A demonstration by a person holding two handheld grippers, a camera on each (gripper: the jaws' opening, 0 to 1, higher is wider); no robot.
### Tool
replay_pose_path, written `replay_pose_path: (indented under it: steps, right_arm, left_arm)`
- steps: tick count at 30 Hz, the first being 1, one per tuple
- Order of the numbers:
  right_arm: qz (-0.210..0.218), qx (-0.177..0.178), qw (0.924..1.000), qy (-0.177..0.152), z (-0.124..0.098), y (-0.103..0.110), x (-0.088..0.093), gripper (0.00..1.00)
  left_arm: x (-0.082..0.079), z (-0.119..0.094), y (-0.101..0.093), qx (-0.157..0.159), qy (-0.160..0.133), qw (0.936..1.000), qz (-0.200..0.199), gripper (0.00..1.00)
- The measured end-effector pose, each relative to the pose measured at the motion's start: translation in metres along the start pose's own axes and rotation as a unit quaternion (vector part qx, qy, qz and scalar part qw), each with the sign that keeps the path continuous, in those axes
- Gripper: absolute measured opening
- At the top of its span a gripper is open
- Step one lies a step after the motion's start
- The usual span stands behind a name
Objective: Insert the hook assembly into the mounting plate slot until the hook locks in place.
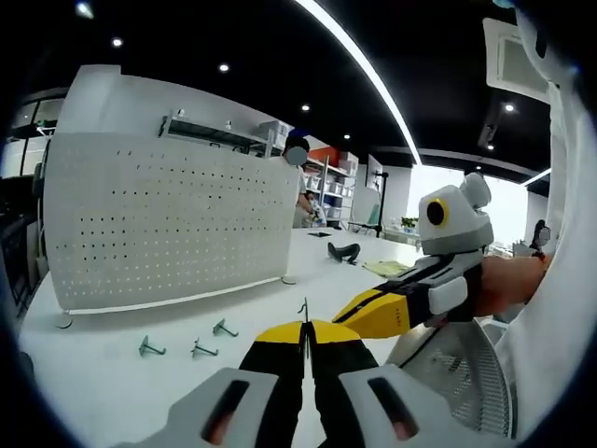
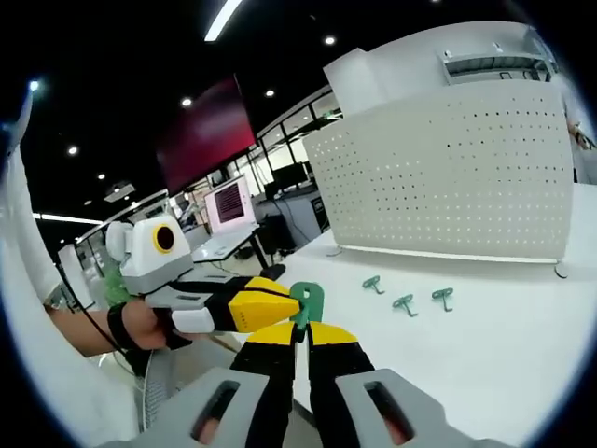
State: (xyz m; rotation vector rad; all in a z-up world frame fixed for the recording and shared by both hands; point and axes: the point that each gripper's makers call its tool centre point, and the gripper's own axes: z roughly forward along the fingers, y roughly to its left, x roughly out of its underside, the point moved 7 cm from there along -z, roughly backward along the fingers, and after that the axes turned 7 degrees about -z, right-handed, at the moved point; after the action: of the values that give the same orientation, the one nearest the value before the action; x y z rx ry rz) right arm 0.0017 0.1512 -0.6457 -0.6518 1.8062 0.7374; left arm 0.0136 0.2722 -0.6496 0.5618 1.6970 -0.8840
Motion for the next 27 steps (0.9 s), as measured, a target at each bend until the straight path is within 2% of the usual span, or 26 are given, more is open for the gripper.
replay_pose_path:
  steps: [3,7,9,15,19,23,27]
  right_arm:
    - [0.004,0.008,1.0000,-0.004,0.004,0.003,-0.002,0.03]
    - [-0.002,0.032,0.9995,-0.001,0.008,0.006,-0.002,0.02]
    - [0.000,0.032,0.9995,-0.003,0.011,0.009,-0.003,0.02]
    - [-0.003,0.047,0.9989,0.009,0.024,0.017,-0.002,0.01]
    - [-0.003,0.061,0.9980,0.012,0.032,0.022,-0.001,0.01]
    - [-0.001,0.078,0.9969,0.012,0.037,0.024,-0.003,0.01]
    - [-0.010,0.094,0.9954,0.013,0.044,0.025,-0.008,0.01]
  left_arm:
    - [-0.001,-0.002,0.002,0.004,-0.013,0.9999,-0.009,0.02]
    - [0.000,-0.005,0.003,0.010,-0.015,0.9998,-0.011,0.02]
    - [-0.001,-0.008,0.006,0.012,-0.018,0.9997,-0.011,0.02]
    - [0.000,-0.016,0.017,0.012,-0.011,0.9998,-0.010,0.02]
    - [0.000,-0.020,0.023,0.016,-0.001,0.9998,0.011,0.03]
    - [-0.003,-0.027,0.035,0.007,-0.007,0.9997,0.023,0.12]
    - [-0.006,-0.034,0.045,0.011,-0.015,0.9997,0.015,0.13]
